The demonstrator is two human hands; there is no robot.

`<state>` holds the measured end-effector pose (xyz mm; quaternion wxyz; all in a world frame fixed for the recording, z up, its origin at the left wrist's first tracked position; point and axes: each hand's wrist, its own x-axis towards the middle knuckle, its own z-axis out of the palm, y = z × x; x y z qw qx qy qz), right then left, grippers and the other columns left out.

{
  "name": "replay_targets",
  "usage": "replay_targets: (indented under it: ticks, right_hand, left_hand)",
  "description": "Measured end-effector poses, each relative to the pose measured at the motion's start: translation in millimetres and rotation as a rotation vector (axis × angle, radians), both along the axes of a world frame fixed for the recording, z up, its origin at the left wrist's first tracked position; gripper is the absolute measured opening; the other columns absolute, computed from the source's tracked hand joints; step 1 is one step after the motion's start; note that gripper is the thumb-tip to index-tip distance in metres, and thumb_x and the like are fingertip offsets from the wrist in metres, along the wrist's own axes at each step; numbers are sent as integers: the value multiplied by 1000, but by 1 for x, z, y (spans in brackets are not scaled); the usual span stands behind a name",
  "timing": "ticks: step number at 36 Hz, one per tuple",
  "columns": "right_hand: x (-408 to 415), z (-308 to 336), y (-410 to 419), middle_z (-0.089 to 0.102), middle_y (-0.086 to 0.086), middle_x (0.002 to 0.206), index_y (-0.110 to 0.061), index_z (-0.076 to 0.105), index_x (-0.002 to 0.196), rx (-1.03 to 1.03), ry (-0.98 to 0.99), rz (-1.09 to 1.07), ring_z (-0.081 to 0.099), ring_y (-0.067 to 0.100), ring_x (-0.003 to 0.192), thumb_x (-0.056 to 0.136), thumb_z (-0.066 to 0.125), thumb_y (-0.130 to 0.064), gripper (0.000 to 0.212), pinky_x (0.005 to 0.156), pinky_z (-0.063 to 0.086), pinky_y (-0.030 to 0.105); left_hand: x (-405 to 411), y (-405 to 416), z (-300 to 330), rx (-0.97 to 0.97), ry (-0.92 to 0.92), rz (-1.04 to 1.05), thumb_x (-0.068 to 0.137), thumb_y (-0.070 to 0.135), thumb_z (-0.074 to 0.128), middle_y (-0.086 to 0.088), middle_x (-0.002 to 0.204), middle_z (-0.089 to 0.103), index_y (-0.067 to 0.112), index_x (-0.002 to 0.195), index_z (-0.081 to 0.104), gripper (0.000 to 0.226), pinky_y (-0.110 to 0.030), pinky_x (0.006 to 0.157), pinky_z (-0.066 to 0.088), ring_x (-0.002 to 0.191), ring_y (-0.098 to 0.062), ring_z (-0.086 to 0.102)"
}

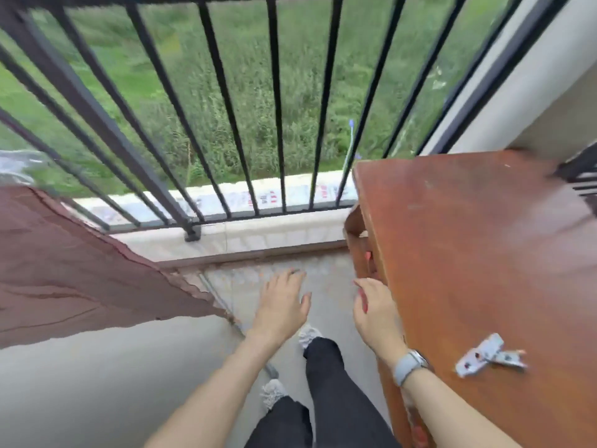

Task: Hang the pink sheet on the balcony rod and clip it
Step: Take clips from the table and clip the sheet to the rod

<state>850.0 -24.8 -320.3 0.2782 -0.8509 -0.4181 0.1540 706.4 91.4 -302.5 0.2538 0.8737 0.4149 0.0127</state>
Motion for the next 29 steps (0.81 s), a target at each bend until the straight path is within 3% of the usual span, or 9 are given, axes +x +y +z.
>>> replay_targets:
  ticks: [5,9,13,16,20,25,27,29]
  right_hand:
    - [33,-16,-85,62,10,108,-10,62,108,-230,-107,-390,55,32,105,84,50,-18,29,87,43,43]
    - [55,-27,-130,58,9,115,-11,55,114,-387,17,-751,49,29,113,87,56,-30,33,91,39,42]
    - [63,-38,-147,61,14,104,-7,54,97,-362,169,-993,55,34,102,79,65,-37,37,83,45,41]
    - [60,-45,-146,59,15,106,-7,48,103,-254,321,-1061,55,35,99,83,62,-27,32,78,44,35]
    - [56,-40,-134,59,19,111,-4,46,115,-223,388,-1077,55,37,99,89,45,-9,26,72,36,32]
    - [40,-36,-106,62,5,104,-5,44,125,-220,448,-801,56,26,95,91,48,-17,37,81,44,37]
    - [37,-29,-81,60,-3,89,-9,42,131,-163,501,-646,57,20,90,91,51,-22,43,80,43,31]
    - [34,-17,-49,60,-4,88,-16,44,128,-91,558,-474,58,13,85,89,55,-25,42,71,42,21]
  left_hand:
    - [76,-49,-29,-111,89,-383,93,28,42,-10,144,31,13,137,32,48,-39,104,26,130,-27,28]
    - [112,-87,-52,-116,186,-657,94,31,41,-8,154,9,20,144,18,57,-47,110,23,140,-29,10]
    - [126,-106,-69,-90,338,-871,94,35,38,-5,156,-7,25,146,9,61,-51,112,15,142,-26,-7]
    - [124,-107,-77,-150,440,-922,93,30,38,-2,154,-18,28,146,4,63,-51,109,21,142,-26,-7]
    - [120,-100,-72,-174,431,-896,93,27,39,-1,155,-11,27,146,9,61,-50,108,23,142,-27,-4]
    - [102,-72,-61,-321,221,-547,93,28,41,-6,149,25,21,142,26,51,-39,104,30,136,-24,22]
    - [91,-56,-53,-493,137,-310,94,32,43,-2,142,37,17,139,34,48,-29,101,31,129,-18,36]
    - [81,-38,-40,-774,35,-61,94,34,46,2,133,46,15,137,38,48,-20,95,33,119,-12,45]
